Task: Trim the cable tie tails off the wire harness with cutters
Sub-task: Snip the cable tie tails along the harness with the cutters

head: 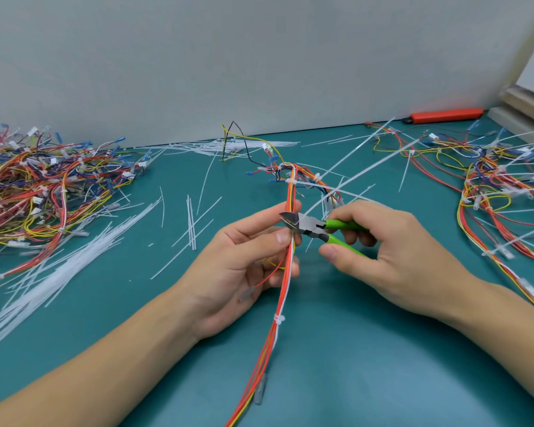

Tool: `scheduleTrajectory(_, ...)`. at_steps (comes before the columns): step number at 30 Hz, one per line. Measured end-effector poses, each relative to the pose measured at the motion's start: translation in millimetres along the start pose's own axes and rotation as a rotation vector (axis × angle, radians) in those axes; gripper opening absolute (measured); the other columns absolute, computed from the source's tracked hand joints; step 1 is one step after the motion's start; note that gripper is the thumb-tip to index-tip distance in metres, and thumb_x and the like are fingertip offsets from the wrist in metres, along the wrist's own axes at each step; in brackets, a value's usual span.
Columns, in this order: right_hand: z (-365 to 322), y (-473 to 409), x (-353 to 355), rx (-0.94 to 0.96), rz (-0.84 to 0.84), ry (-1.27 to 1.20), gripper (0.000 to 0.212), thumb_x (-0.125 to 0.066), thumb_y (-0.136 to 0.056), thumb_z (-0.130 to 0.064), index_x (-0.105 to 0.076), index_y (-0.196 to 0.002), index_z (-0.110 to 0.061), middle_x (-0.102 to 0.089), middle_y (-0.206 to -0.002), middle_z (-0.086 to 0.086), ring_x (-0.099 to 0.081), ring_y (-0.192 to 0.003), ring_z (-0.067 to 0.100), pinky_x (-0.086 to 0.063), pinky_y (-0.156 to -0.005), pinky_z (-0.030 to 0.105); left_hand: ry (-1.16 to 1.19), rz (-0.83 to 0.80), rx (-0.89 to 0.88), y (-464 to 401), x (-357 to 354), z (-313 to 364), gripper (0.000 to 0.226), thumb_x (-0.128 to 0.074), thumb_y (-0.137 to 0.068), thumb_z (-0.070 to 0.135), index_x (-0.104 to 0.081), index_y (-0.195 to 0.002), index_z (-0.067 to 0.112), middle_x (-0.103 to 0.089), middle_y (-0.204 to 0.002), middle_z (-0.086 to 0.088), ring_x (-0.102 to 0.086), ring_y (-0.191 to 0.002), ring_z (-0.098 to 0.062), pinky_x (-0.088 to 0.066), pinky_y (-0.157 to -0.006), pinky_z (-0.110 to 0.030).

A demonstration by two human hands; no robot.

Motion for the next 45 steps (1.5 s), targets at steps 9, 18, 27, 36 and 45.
scheduleTrajectory(9, -0.4, -0.1, -1.2, -0.006, -0.039, 0.082, 0.034, -0.054, -0.091, -0.062, -0.063, -0.104, -0.031, -0.050, -0.083, -0.015, -0.051, -0.083, 0.004, -0.037, -0.073, 0.012, 0.009, 0.010, 0.003, -1.0, 2.3, -1.1, 0.039, -0.066, -0.090, 0.013, -0.068, -0.129, 0.017, -0.063, -0.086, -0.001, -0.059, -0.062, -0.019, -0.044, -0.056, -0.021)
scheduleTrajectory(18, -0.4, -0.4, -3.1, -0.025, -0.077, 0.089, 0.038, -0.049, -0.090, -0.064, -0.061, -0.103, -0.031, -0.049, -0.092, -0.023, -0.053, -0.089, 0.004, -0.039, -0.075, 0.014, 0.005, 0.003, 0.009, -1.3, 2.4, -1.4, 0.041, -0.067, -0.089, 0.014, -0.068, -0.129, 0.018, -0.064, -0.086, 0.000, -0.059, -0.062, -0.018, -0.044, -0.056, -0.021)
scheduleTrajectory(27, 1.5, -0.1, -6.5, -0.052, -0.113, 0.093, 0.038, -0.045, -0.090, -0.069, -0.057, -0.102, -0.035, -0.051, -0.095, -0.030, -0.053, -0.092, 0.000, -0.038, -0.074, 0.013, 0.003, -0.002, 0.006, -1.3, 2.0, -1.4, 0.040, -0.067, -0.089, 0.014, -0.069, -0.128, 0.018, -0.066, -0.087, 0.000, -0.059, -0.062, -0.018, -0.043, -0.057, -0.021)
scheduleTrajectory(36, 2.8, 0.2, -7.7, -0.049, -0.121, 0.105, 0.036, -0.044, -0.090, -0.069, -0.054, -0.100, -0.037, -0.052, -0.094, -0.030, -0.053, -0.090, 0.000, -0.038, -0.072, 0.014, 0.001, -0.003, 0.013, -1.4, 2.3, -1.9, 0.040, -0.067, -0.089, 0.015, -0.069, -0.129, 0.019, -0.066, -0.088, 0.001, -0.059, -0.063, -0.017, -0.043, -0.058, -0.020)
scheduleTrajectory(45, 1.4, 0.8, -5.2, -0.016, -0.045, 0.030, 0.034, -0.055, -0.092, -0.061, -0.061, -0.109, -0.033, -0.059, -0.093, -0.013, -0.057, -0.092, 0.013, -0.048, -0.082, 0.032, 0.013, -0.008, 0.025, -1.4, 3.2, -2.2, 0.039, -0.066, -0.091, 0.014, -0.068, -0.130, 0.019, -0.065, -0.088, 0.002, -0.061, -0.064, -0.016, -0.045, -0.059, -0.020)
Point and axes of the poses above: each hand's wrist, its own y-axis away from the middle knuckle, its own x-axis out of the back of the hand, z = x × y, the point moved 6 cm from there along -y, towards the middle knuckle
